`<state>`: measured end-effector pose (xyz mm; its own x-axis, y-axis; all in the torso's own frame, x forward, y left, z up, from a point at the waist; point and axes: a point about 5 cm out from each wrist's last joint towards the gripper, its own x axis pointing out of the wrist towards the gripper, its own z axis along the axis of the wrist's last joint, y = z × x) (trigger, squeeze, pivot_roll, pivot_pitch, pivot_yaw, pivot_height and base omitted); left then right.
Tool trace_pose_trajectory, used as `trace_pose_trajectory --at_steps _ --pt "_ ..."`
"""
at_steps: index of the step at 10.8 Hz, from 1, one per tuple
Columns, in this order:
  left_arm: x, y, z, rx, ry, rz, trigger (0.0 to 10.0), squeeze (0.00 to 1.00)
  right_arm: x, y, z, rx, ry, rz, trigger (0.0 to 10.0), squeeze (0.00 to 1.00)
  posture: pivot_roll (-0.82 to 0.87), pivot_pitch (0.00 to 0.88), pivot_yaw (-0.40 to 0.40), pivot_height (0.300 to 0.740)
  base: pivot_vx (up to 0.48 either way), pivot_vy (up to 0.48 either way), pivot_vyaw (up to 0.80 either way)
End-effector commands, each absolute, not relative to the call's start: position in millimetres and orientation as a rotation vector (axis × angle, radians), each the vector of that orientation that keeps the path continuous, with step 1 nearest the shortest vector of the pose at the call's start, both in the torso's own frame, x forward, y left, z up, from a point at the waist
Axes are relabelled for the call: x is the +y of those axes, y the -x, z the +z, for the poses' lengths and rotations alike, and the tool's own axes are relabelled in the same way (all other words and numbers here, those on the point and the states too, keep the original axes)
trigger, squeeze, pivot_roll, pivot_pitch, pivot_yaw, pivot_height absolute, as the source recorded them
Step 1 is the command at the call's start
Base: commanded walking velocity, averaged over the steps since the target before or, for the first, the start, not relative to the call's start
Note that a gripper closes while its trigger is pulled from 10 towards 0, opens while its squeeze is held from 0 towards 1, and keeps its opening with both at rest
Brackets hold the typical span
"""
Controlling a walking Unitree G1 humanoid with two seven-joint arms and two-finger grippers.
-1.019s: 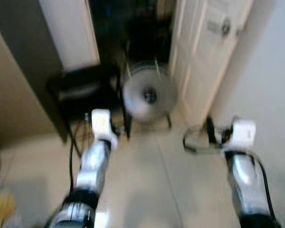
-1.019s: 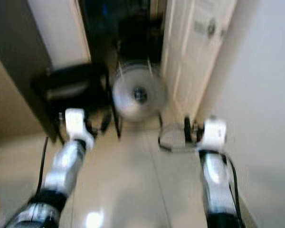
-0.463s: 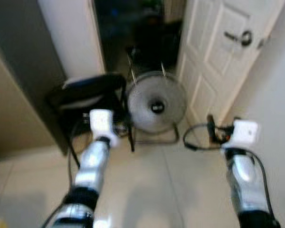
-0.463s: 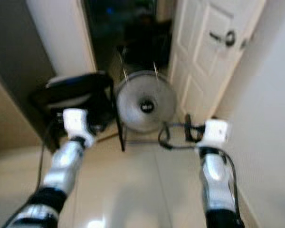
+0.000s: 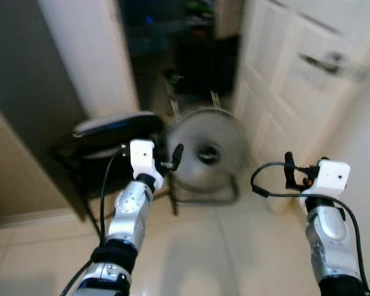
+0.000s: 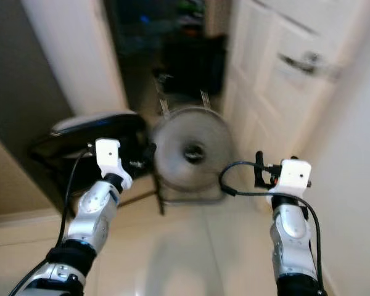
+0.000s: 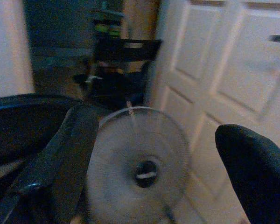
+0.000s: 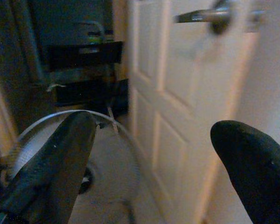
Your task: Clean up the room
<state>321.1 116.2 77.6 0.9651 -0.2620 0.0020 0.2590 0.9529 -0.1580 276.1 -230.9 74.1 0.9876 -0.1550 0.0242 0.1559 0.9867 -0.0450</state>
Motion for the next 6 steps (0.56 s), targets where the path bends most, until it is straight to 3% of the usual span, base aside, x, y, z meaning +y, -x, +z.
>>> trace_pose_trajectory --at_steps 1,4,6 --pt "120 -324 79 0.017 0.157 -0.252 10.0 0.0 -226 -280 76 -0.024 0.045 -0.138 10.0 0.0 -0.15 0.0 0.037 0.74 0.48 0.0 0.0" --pt "125 -323 70 0.075 0.246 -0.203 10.0 0.0 -221 -283 75 -0.018 0.043 -0.095 10.0 0.0 -0.14 0.0 0.025 0.74 0.465 0.0 0.0" --pt "123 -314 59 0.092 0.22 -0.193 10.0 0.0 -224 -281 76 0.004 0.094 -0.026 10.0 0.0 -0.13 0.0 -0.04 0.74 0.0 0.0 0.0"
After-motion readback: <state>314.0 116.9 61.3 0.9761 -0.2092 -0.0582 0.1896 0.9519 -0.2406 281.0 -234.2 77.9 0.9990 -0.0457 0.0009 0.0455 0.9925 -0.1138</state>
